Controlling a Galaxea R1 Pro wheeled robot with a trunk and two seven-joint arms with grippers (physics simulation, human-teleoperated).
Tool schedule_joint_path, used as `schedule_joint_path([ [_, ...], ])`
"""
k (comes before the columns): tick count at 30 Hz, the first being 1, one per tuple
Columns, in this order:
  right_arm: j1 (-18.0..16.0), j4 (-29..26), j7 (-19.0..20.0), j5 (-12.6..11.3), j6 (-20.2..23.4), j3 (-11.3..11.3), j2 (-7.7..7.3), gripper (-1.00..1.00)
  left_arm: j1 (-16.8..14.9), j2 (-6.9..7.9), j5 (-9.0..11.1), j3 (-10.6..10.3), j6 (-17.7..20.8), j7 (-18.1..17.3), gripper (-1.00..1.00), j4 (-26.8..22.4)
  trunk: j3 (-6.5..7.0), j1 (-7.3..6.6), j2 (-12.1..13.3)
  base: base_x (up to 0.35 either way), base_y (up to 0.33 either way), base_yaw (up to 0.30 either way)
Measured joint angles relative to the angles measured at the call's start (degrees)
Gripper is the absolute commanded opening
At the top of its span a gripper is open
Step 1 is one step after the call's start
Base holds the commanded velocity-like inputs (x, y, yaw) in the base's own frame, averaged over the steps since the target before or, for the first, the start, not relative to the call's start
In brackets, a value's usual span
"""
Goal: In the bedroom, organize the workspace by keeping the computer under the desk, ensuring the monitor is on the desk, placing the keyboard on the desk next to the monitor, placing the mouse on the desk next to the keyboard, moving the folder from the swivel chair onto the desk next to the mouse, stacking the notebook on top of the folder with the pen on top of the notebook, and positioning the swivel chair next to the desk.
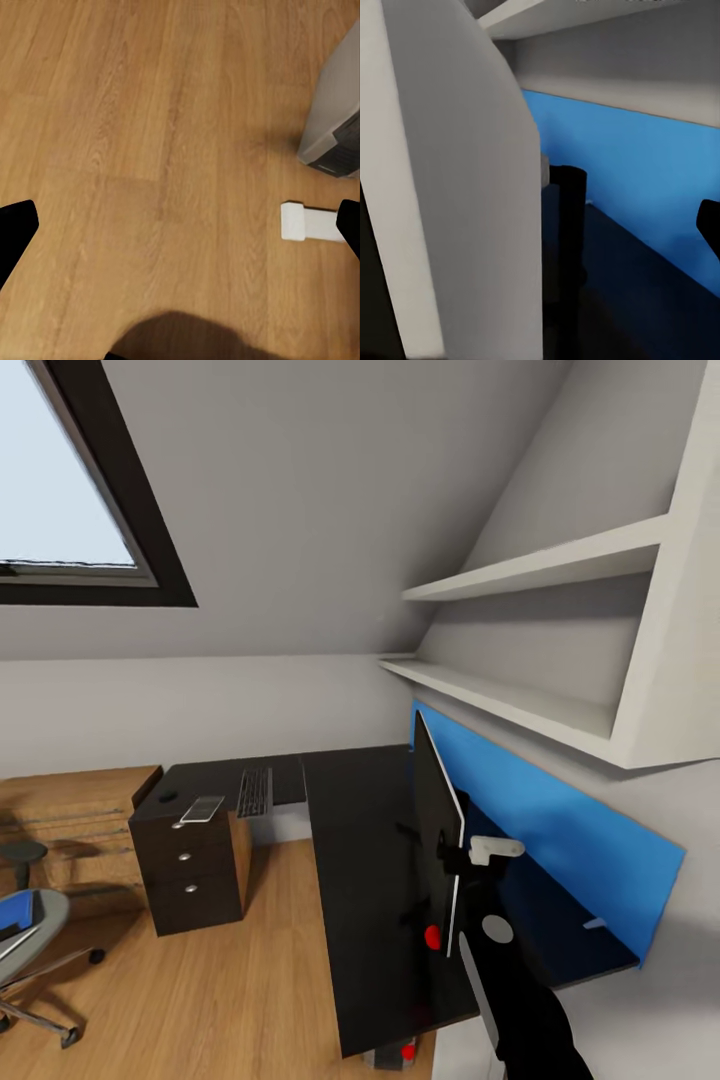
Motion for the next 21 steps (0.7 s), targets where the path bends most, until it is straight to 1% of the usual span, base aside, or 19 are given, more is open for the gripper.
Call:
schedule_joint_path([
  [6, 0.00, 0.22, 0.10, -0.01, 0.00, 0.00, 0.00, 1.00, -0.01, -0.06, 0.00, 0.00, 0.00, 0.00, 1.00, 0.01, 0.50, 0.00, 0.00, 0.000, 0.000, -0.050],
  [21, 0.01, 0.39, 0.13, -0.03, 0.00, 0.15, 0.00, 1.00, 0.01, -0.09, 0.00, 0.00, 0.00, 0.00, 1.00, 0.01, 1.79, 0.00, 0.00, 0.000, 0.000, -0.081],
])
